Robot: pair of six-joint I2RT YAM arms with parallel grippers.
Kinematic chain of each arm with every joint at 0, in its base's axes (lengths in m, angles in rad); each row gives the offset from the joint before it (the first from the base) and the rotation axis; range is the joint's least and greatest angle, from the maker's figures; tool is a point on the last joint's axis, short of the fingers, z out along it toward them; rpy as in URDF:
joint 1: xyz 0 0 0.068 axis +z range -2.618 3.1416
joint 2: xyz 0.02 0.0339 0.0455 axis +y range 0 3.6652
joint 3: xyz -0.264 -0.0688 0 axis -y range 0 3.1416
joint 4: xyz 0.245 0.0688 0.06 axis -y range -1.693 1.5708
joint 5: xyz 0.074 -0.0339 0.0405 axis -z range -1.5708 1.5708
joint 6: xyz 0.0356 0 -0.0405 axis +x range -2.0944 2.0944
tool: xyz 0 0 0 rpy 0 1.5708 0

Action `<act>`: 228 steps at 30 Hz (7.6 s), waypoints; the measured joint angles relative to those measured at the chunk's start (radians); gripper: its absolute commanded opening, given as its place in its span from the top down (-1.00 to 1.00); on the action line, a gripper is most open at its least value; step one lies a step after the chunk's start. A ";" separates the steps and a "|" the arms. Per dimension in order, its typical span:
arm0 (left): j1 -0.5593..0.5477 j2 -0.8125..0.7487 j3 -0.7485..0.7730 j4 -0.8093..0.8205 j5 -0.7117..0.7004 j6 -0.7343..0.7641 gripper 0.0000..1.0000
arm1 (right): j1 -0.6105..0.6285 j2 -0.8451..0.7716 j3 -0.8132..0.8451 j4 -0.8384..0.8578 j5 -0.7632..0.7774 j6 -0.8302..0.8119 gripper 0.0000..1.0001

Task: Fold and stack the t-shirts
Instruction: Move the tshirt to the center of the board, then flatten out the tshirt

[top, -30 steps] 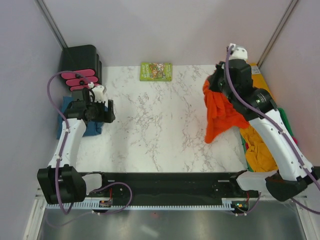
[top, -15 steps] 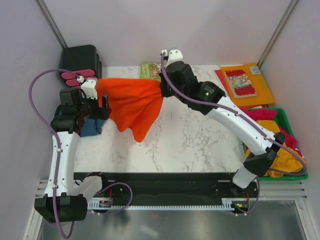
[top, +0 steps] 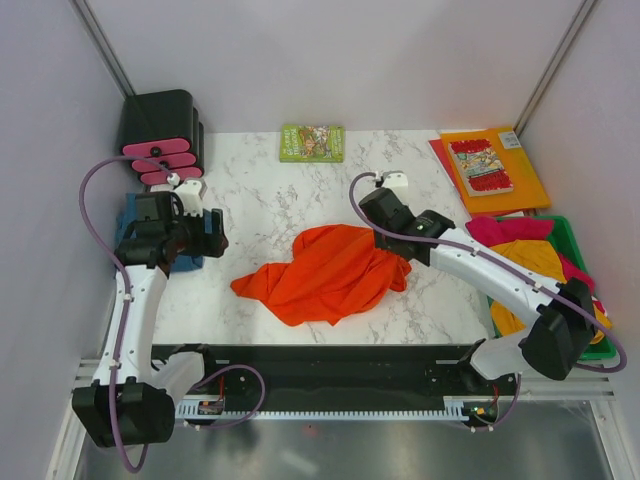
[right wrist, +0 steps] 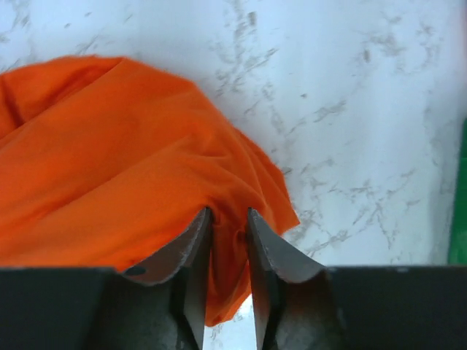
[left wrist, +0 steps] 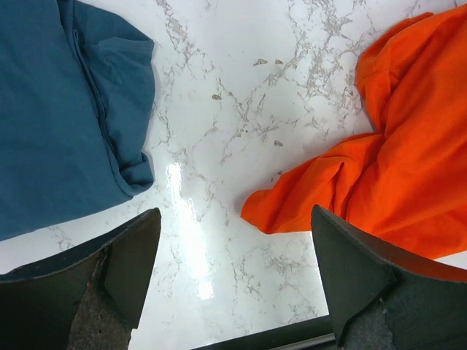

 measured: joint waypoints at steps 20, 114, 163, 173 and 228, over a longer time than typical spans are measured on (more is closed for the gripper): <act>-0.194 0.251 -0.095 0.006 0.069 0.130 -0.27 | -0.041 -0.071 -0.035 0.019 0.005 0.020 -0.42; -0.233 0.136 0.056 0.033 -0.041 0.092 0.96 | -0.057 0.030 -0.267 0.262 -0.140 0.145 0.13; 0.095 0.267 0.933 -0.100 0.004 0.079 0.96 | -0.364 -0.084 0.716 -0.047 0.014 -0.119 1.00; 0.103 0.087 0.893 -0.123 0.000 0.080 0.97 | -0.364 -0.272 0.642 -0.094 -0.021 -0.131 1.00; 0.110 0.527 0.536 -0.016 0.228 0.090 0.35 | -0.377 0.159 0.299 0.105 -0.086 -0.187 0.73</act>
